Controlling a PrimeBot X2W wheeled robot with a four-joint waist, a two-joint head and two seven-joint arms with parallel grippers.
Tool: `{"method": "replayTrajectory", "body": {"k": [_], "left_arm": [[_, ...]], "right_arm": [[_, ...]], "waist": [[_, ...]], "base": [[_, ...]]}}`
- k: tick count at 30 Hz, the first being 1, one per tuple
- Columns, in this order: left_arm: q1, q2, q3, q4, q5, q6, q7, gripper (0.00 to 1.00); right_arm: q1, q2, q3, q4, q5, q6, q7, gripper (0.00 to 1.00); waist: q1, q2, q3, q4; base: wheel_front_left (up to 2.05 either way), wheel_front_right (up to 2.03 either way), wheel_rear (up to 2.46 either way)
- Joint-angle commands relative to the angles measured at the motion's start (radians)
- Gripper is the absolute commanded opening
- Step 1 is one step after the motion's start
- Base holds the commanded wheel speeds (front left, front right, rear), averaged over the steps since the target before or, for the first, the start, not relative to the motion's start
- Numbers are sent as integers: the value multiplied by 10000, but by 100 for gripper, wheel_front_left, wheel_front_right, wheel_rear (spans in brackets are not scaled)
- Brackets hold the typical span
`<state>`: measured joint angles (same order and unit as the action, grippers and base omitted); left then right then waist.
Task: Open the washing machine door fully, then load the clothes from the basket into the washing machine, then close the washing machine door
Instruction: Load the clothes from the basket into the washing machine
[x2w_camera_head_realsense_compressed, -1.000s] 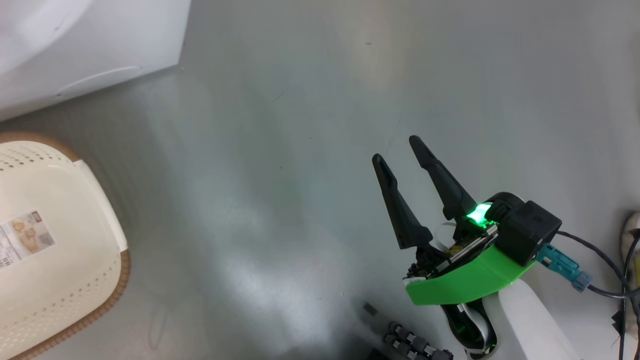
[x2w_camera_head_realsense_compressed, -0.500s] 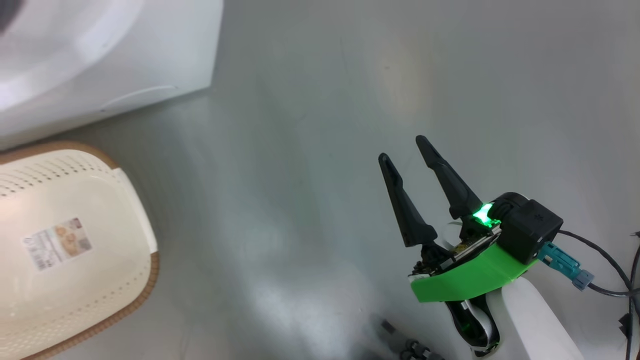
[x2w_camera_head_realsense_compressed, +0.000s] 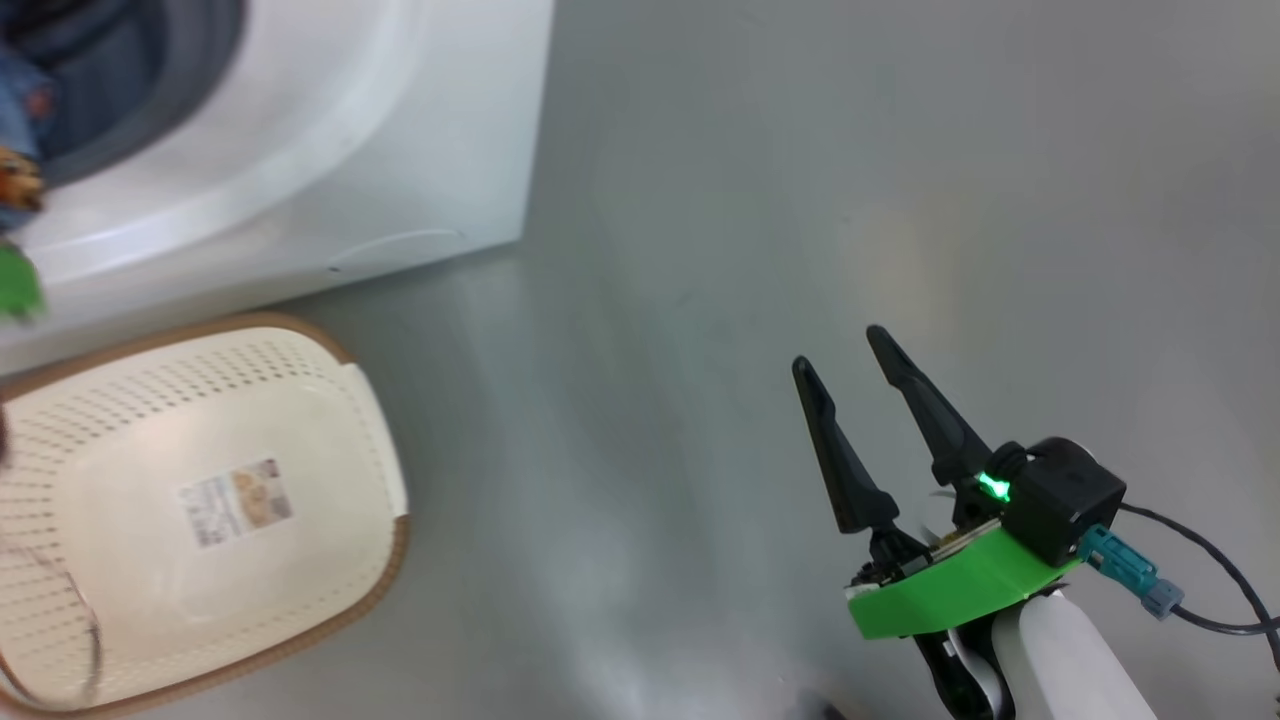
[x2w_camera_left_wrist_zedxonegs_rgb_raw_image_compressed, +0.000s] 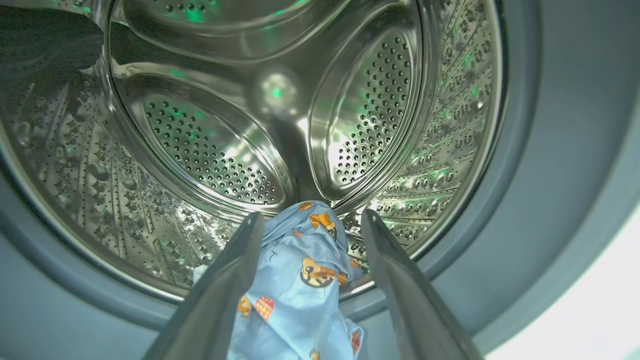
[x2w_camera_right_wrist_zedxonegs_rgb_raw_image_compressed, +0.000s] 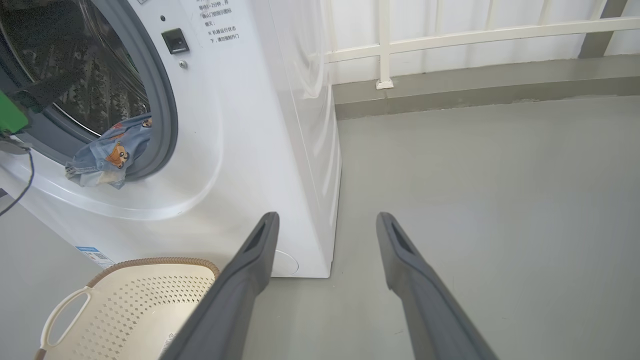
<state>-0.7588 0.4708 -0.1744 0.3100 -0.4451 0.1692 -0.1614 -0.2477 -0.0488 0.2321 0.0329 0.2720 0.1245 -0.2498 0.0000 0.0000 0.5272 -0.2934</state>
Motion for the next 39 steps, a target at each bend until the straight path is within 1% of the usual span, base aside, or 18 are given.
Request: {"method": "replayTrajectory", "body": {"k": [1, 5, 9, 12, 16, 17, 23, 28, 34, 39], "left_arm": [[545, 407, 369, -743, -82, 261, -56, 100], [2331, 245, 335, -2519, 11, 918, 49, 100], [4059, 92, 281, -3901, 164, 1561, 120, 100], [5104, -65, 152, -4635, 189, 1861, 191, 100], [6174, -361, -64, -5114, 134, 2154, 228, 100], [6174, -361, -64, -5114, 134, 2154, 228, 100], [7165, -823, -463, -4997, -121, 2231, 199, 100], [7474, -1089, -671, -4619, -317, 2156, 93, 100], [7557, -1224, -765, -4140, -554, 1966, -23, 100], [7508, -1289, -835, -3952, -620, 1888, -85, 100]], "right_arm": [[269, -14, 121, -163, -152, 62, -120, 100], [389, -14, -49, -53, -398, 62, -120, 100], [501, -14, -165, 39, -566, 62, -120, 100], [641, -14, -262, 124, -694, 62, -120, 100], [861, -14, -404, 237, -856, 62, -112, 100], [861, -14, -404, 237, -856, 62, -112, 100], [1198, -14, -684, 218, -1042, 62, 33, 100], [1429, -14, -805, 86, -1113, 62, 204, 100], [1487, -14, -803, -50, -1115, 62, 333, 100], [1514, -14, -778, -103, -1108, 62, 345, 100]], "waist": [[0, 0, -527, 515], [0, 0, -844, 840], [0, 0, -1214, 1069], [0, 0, -1500, 1248], [0, 0, -1878, 1517], [0, 0, -1878, 1517], [0, 0, -2326, 1966], [0, 0, -2589, 2256], [0, 0, -2656, 2401], [0, 0, -2613, 2413]], "base": [[0, 0, 0], [0, 0, 0], [0, 0, 0], [0, 0, 0], [0, 0, 0], [0, 0, 0], [0, 0, 0], [0, 0, 0], [0, 0, 0], [0, 0, 0]]}}
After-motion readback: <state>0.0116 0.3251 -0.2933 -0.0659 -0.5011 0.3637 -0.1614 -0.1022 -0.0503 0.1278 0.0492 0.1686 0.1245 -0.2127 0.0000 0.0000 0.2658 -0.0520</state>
